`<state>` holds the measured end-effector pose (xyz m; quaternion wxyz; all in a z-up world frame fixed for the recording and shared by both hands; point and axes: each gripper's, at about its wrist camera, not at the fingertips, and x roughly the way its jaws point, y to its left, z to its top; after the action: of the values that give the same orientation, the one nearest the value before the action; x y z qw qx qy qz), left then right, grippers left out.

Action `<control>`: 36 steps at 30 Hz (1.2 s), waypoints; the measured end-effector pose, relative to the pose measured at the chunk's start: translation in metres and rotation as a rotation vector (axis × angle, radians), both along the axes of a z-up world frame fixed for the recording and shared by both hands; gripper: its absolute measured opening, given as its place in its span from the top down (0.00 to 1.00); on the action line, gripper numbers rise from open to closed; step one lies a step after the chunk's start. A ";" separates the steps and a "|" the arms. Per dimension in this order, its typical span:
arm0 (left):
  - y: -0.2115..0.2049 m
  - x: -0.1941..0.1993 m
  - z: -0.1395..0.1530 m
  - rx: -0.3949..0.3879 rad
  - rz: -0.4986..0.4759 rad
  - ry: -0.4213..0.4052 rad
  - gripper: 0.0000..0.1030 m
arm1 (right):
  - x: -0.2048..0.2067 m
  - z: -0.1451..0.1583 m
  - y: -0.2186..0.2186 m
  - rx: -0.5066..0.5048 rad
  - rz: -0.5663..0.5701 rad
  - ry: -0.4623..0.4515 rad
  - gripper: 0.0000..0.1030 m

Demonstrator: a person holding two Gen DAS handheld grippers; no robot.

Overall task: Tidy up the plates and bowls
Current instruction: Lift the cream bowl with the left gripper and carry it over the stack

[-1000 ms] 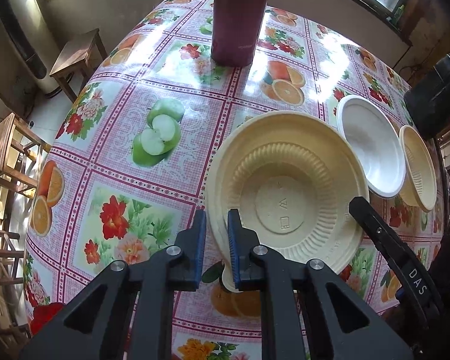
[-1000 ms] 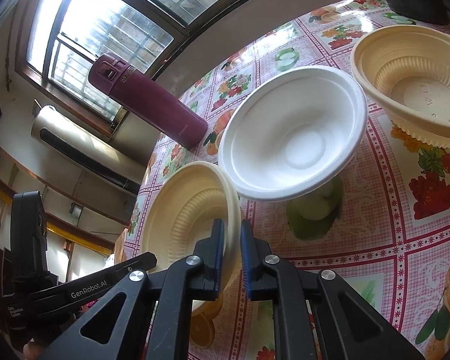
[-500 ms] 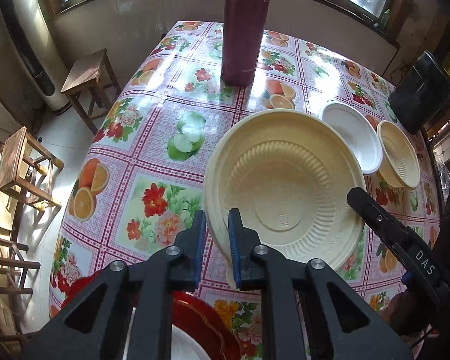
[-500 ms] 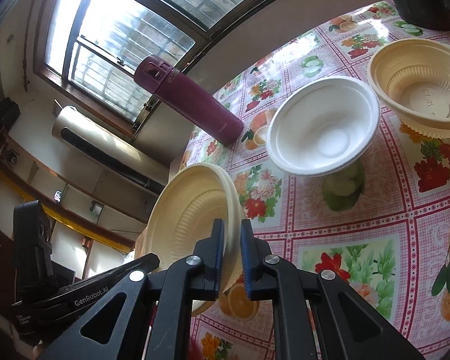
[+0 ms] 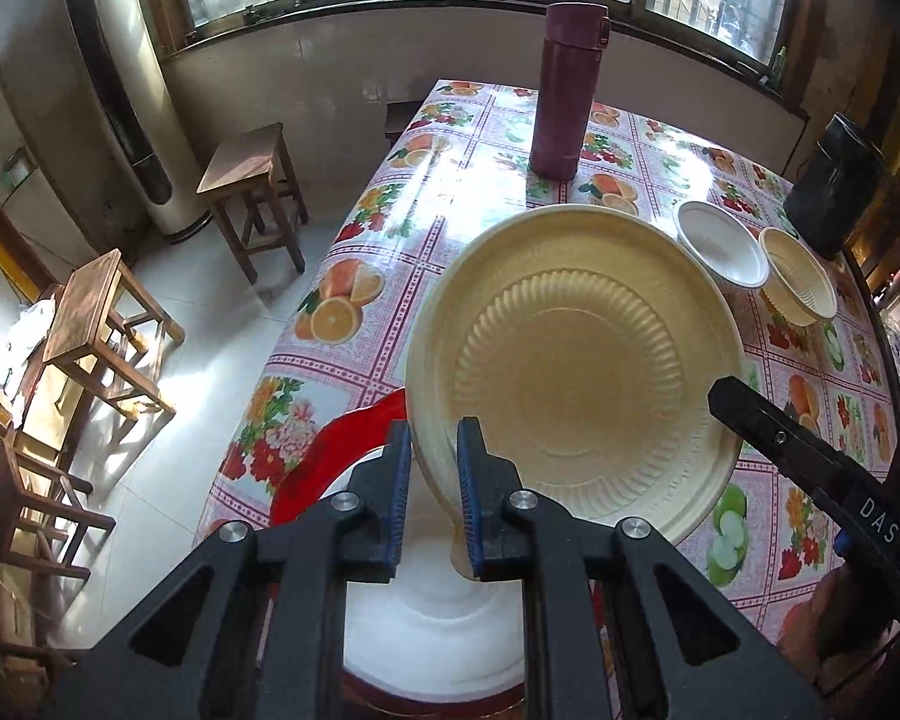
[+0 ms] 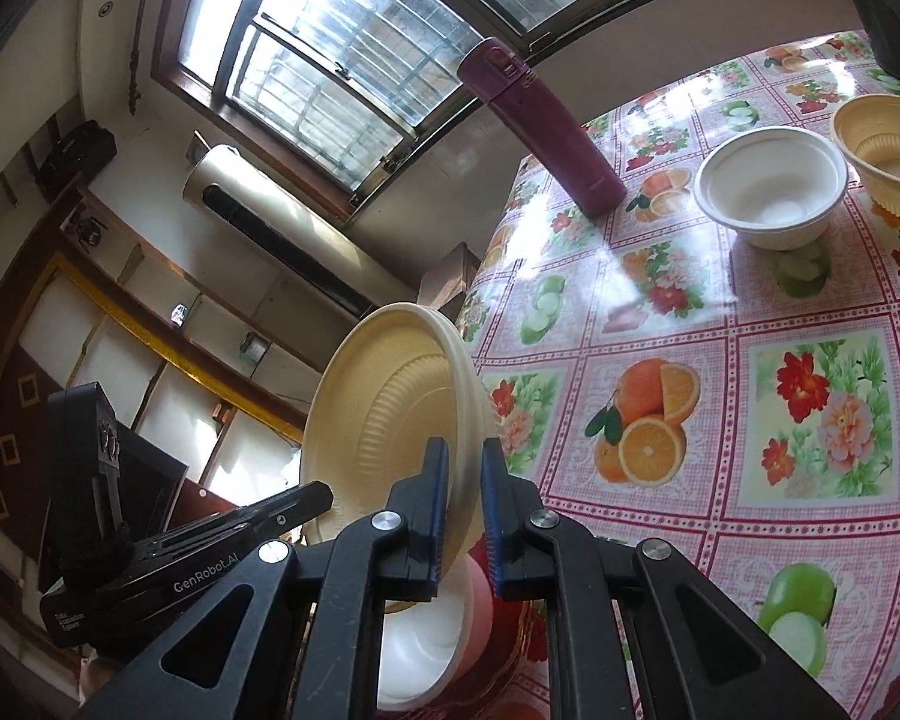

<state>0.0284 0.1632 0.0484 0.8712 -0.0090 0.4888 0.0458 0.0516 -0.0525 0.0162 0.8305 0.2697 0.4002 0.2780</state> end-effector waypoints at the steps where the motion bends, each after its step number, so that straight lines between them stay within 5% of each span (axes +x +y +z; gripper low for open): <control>1: 0.004 -0.006 -0.002 -0.004 0.006 0.001 0.87 | -0.006 0.000 0.006 -0.014 0.012 -0.003 0.90; 17: 0.041 -0.056 -0.052 -0.038 0.076 0.025 0.87 | -0.063 -0.028 0.068 -0.273 0.088 -0.063 0.88; 24: 0.036 -0.070 -0.046 0.051 0.081 -0.029 0.86 | -0.078 -0.024 0.080 -0.344 0.114 -0.127 0.85; 26: 0.035 -0.075 -0.043 0.097 0.089 -0.052 0.86 | -0.081 -0.021 0.079 -0.351 0.120 -0.137 0.75; 29: 0.032 -0.082 -0.035 0.173 0.104 -0.100 0.74 | -0.085 -0.014 0.074 -0.341 0.113 -0.168 0.64; 31: 0.028 -0.088 -0.028 0.219 0.115 -0.149 0.54 | -0.086 -0.010 0.068 -0.315 0.109 -0.178 0.62; 36: 0.007 -0.100 -0.008 0.350 0.104 -0.296 0.35 | -0.085 0.002 0.045 -0.285 0.055 -0.233 0.57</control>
<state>-0.0714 0.1699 0.0405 0.9180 0.1105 0.3394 0.1729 -0.0336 -0.0071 0.0181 0.8932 0.1044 0.3439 0.2703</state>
